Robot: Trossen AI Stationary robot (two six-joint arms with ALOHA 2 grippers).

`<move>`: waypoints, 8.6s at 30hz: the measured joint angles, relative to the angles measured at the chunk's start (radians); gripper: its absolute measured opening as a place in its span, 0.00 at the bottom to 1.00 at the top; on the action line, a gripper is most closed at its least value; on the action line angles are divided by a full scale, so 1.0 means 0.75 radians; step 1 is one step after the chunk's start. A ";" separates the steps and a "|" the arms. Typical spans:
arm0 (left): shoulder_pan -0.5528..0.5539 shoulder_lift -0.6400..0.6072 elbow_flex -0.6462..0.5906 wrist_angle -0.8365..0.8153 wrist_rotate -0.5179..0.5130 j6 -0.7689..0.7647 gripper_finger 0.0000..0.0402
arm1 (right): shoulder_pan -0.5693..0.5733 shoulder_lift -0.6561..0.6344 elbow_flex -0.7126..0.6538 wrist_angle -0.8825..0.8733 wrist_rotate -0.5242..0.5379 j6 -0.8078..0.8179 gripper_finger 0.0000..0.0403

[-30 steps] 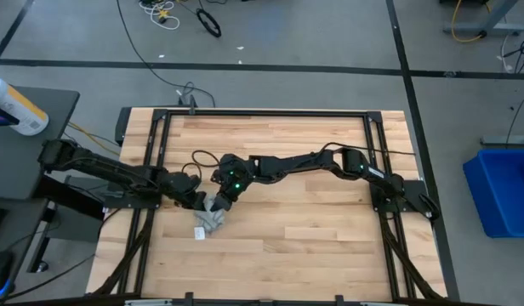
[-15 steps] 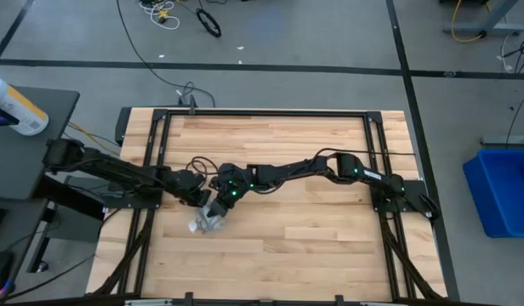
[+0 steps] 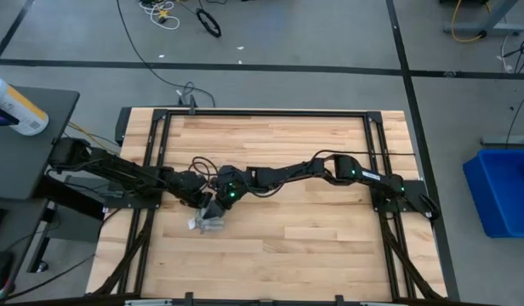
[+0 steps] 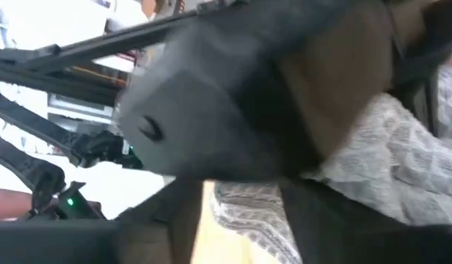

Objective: Fold microfiber towels
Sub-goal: Fold the grey towel, then return to Home Position

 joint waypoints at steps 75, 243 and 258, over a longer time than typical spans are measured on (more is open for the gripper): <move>0.037 -0.919 0.506 -1.500 -0.363 0.209 0.56 | 0.001 0.040 0.238 -0.318 0.064 -0.180 0.03; 0.543 -1.501 1.563 -2.425 -0.231 1.186 0.43 | 0.360 -2.125 -1.324 -0.197 1.293 -0.496 0.02; 0.543 -1.502 1.440 -2.425 -0.188 1.287 0.31 | 0.582 -2.513 -2.092 -0.014 1.205 -0.412 0.18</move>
